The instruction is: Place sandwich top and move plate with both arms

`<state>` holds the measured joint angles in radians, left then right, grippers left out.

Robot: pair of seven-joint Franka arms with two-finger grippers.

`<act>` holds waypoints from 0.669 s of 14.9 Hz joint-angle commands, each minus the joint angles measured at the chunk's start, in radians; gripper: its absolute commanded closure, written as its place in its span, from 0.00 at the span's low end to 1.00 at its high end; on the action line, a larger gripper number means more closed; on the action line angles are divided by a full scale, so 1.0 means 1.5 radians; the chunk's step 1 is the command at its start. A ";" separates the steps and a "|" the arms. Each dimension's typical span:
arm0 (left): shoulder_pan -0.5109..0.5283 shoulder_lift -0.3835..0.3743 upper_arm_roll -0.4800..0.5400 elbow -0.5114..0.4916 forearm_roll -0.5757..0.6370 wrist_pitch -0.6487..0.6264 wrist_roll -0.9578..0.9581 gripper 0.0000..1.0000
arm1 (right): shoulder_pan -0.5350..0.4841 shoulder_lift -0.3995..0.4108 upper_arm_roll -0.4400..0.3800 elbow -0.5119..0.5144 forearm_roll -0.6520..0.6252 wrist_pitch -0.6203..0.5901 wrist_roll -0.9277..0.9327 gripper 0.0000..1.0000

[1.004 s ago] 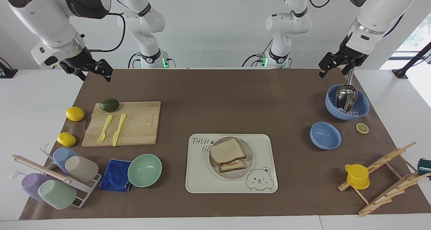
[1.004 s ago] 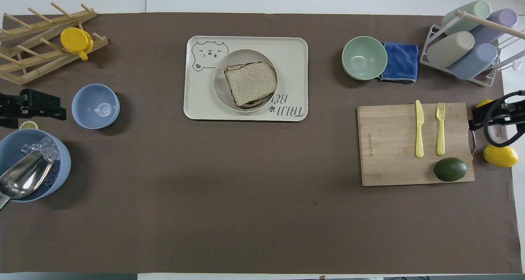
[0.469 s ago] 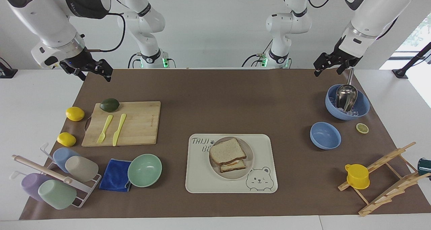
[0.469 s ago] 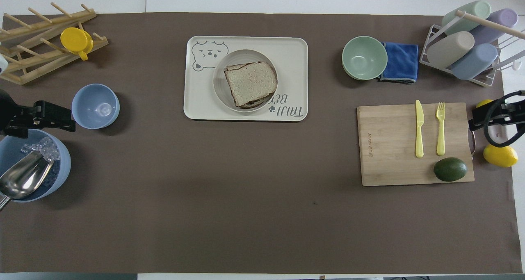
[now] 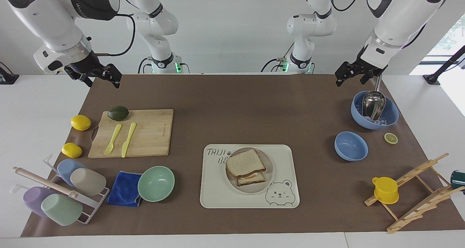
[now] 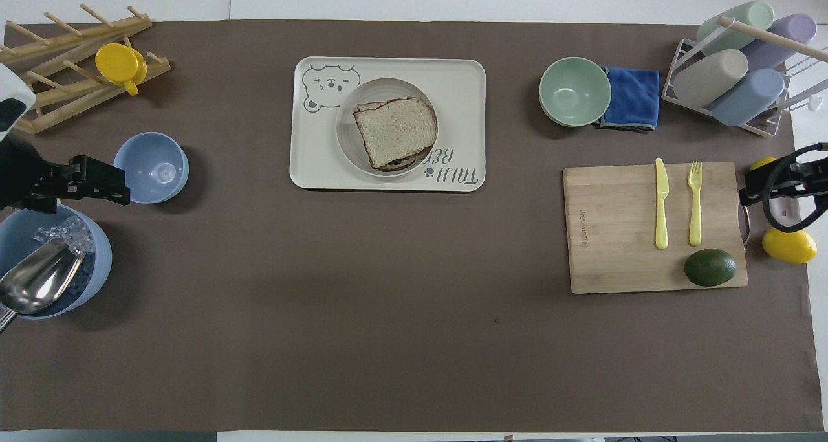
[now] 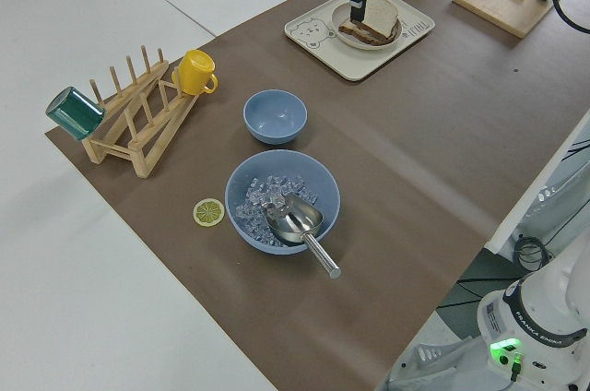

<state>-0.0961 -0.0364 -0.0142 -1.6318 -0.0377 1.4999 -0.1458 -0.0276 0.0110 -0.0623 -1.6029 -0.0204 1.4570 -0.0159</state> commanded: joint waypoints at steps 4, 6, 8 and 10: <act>0.010 -0.004 -0.008 -0.001 0.011 0.011 0.010 0.00 | -0.003 -0.013 0.003 -0.015 0.001 0.002 0.001 0.00; 0.010 -0.003 -0.008 -0.001 0.010 0.024 0.009 0.00 | -0.003 -0.013 0.003 -0.015 0.001 0.002 0.001 0.00; 0.011 -0.004 -0.008 -0.002 0.010 0.020 0.009 0.00 | -0.003 -0.013 0.003 -0.015 0.001 0.002 0.000 0.00; 0.010 -0.004 -0.008 -0.002 0.010 0.019 0.009 0.00 | -0.003 -0.013 0.003 -0.015 0.001 0.002 0.000 0.00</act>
<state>-0.0960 -0.0364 -0.0142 -1.6305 -0.0377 1.5165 -0.1457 -0.0276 0.0110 -0.0623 -1.6029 -0.0204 1.4570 -0.0159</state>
